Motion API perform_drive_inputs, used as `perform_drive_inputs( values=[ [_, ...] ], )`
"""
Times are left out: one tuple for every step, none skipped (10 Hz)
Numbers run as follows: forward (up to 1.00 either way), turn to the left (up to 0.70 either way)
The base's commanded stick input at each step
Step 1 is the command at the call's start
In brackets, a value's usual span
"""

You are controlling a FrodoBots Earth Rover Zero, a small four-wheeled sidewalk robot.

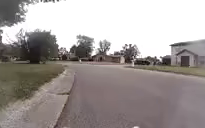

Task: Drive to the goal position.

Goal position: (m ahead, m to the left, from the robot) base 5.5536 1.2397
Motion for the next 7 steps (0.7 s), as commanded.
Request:
perform_drive_inputs(
  values=[
    [0.60,0.00],
    [0.62,0.00],
    [0.64,0.00],
    [0.66,0.00],
    [0.68,0.00],
    [0.70,0.00],
    [0.70,0.00]
  ],
)
